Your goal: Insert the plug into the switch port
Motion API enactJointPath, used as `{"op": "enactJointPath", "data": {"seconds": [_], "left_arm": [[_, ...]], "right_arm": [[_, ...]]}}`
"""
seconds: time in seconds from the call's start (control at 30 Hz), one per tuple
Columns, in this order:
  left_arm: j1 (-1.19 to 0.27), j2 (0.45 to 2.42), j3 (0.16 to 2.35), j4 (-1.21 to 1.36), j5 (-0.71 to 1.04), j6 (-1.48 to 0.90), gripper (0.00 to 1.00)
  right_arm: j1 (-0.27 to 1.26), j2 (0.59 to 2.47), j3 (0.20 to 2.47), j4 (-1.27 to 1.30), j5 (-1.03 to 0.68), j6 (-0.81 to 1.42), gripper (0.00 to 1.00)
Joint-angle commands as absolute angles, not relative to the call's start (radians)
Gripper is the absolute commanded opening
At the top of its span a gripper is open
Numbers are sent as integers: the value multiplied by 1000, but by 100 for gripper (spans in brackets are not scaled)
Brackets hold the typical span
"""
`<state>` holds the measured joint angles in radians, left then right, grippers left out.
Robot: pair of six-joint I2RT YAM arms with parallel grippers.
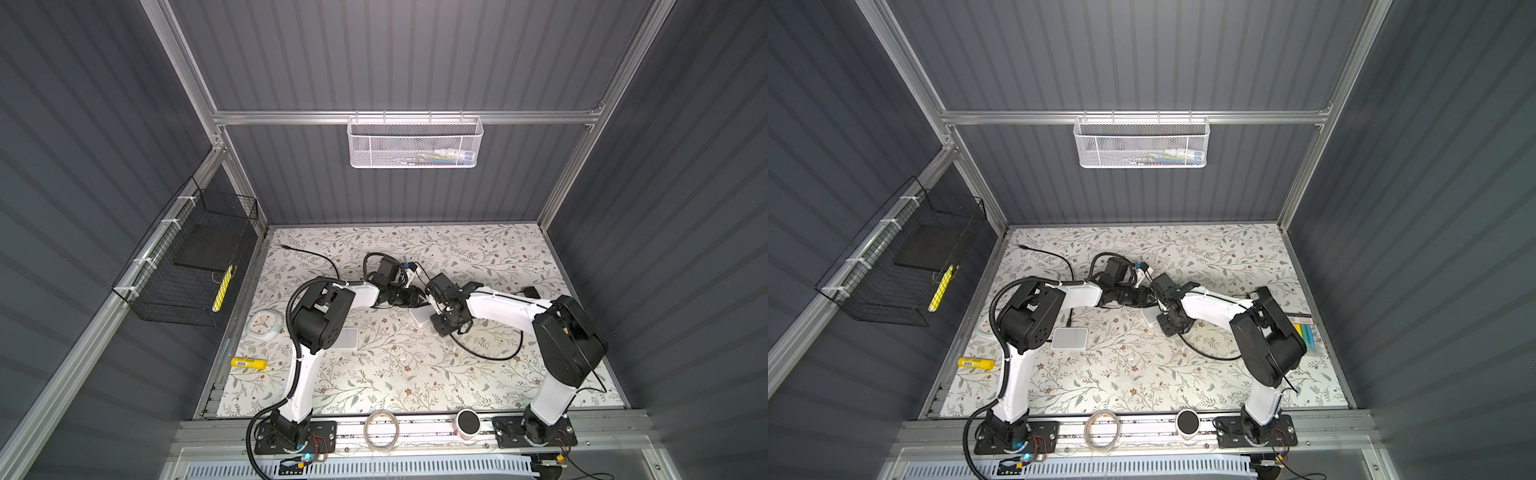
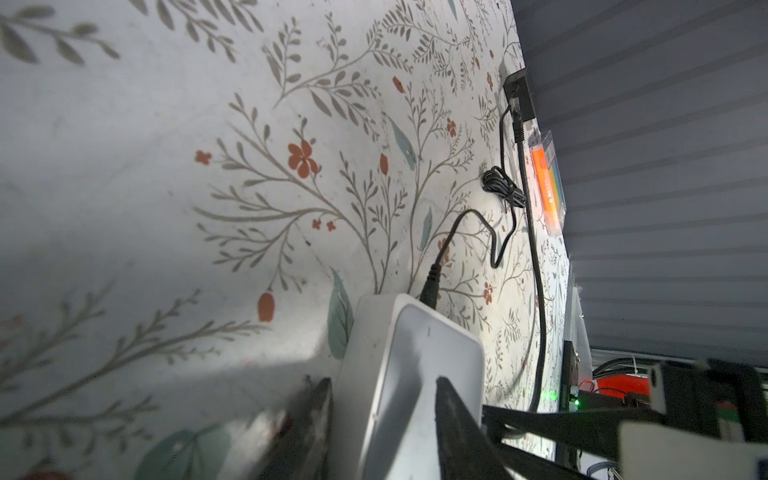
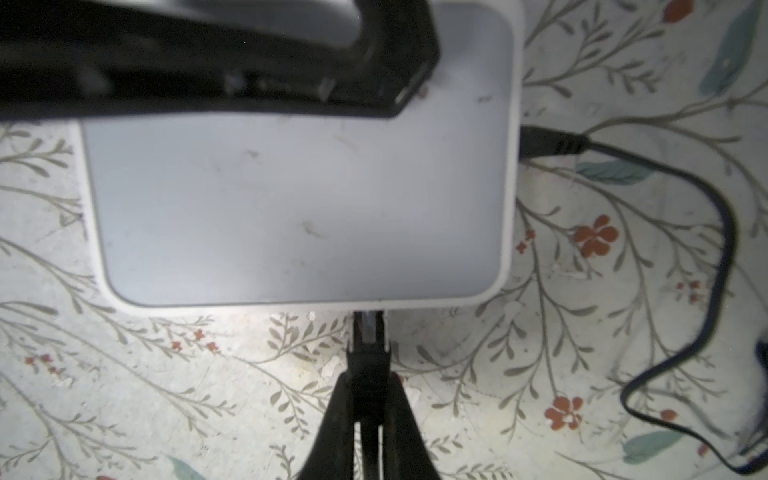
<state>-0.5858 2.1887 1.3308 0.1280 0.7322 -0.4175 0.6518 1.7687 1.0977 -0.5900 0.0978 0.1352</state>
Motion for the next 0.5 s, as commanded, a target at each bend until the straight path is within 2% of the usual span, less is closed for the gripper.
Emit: {"op": "enactJointPath", "data": {"seconds": [0.0, 0.47], "left_arm": [[-609, 2226, 1338, 89, 767, -397, 40], [-621, 2241, 1336, 77, 810, -372, 34]], "right_arm": [[653, 1747, 1085, -482, 141, 148, 0], [653, 1784, 1072, -359, 115, 134, 0]]}}
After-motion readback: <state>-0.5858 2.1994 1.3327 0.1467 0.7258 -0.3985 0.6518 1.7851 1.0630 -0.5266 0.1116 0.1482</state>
